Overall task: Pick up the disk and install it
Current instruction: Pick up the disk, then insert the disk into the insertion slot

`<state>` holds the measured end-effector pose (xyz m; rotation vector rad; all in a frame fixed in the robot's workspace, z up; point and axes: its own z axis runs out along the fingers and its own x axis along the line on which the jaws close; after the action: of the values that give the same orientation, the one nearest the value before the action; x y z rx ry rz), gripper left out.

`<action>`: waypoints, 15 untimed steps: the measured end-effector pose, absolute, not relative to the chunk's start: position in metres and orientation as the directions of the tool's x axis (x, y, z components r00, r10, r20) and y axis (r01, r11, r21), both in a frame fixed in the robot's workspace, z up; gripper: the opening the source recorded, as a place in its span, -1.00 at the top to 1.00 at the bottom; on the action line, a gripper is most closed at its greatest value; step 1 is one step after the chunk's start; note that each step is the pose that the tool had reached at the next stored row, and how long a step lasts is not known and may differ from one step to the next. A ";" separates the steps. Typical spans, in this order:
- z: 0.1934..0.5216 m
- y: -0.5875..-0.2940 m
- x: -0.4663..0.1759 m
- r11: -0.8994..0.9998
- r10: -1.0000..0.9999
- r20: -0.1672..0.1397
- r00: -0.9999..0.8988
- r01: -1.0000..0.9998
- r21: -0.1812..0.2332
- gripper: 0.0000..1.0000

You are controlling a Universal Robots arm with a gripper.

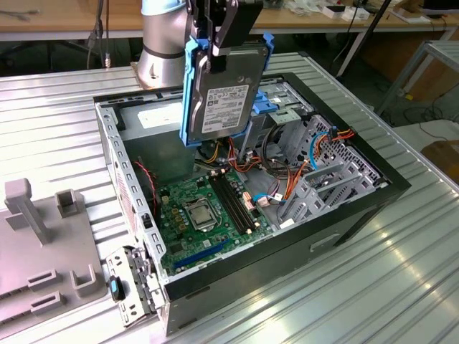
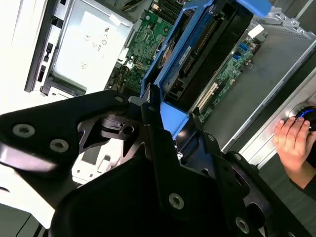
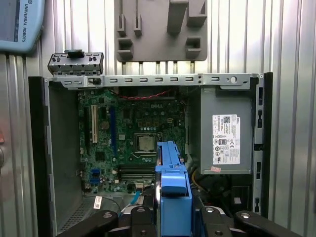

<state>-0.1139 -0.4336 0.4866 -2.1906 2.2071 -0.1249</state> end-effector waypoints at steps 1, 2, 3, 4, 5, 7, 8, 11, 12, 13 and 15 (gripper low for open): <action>0.487 -0.434 -0.114 0.006 -0.999 0.036 -0.009 -0.997 -0.078 0.26; 0.487 -0.434 -0.114 0.006 -0.999 0.036 -0.009 -0.997 -0.078 0.26; 0.487 -0.434 -0.114 0.006 -0.999 0.036 -0.009 -0.997 -0.078 0.26; 0.487 -0.434 -0.114 0.006 -0.999 0.036 -0.009 -0.997 -0.078 0.26; 0.487 -0.434 -0.114 0.006 -0.999 0.036 -0.009 -0.997 -0.078 0.26; 0.487 -0.434 -0.114 0.006 -0.999 0.036 -0.009 -0.997 -0.078 0.26; 0.487 -0.434 -0.114 0.006 -0.999 0.036 -0.009 -0.997 -0.078 0.26; 0.487 -0.434 -0.113 0.006 -0.999 0.036 -0.009 -0.997 -0.078 0.26; 0.487 -0.434 -0.113 0.006 -0.999 0.036 -0.009 -0.997 -0.078 0.26; 0.487 -0.434 -0.113 0.006 -0.999 0.036 -0.009 -0.997 -0.078 0.26; 0.487 -0.434 -0.113 0.006 -0.999 0.036 -0.009 -0.997 -0.078 0.26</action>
<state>-0.1134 -0.4336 0.4866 -2.1906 2.2070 -0.1249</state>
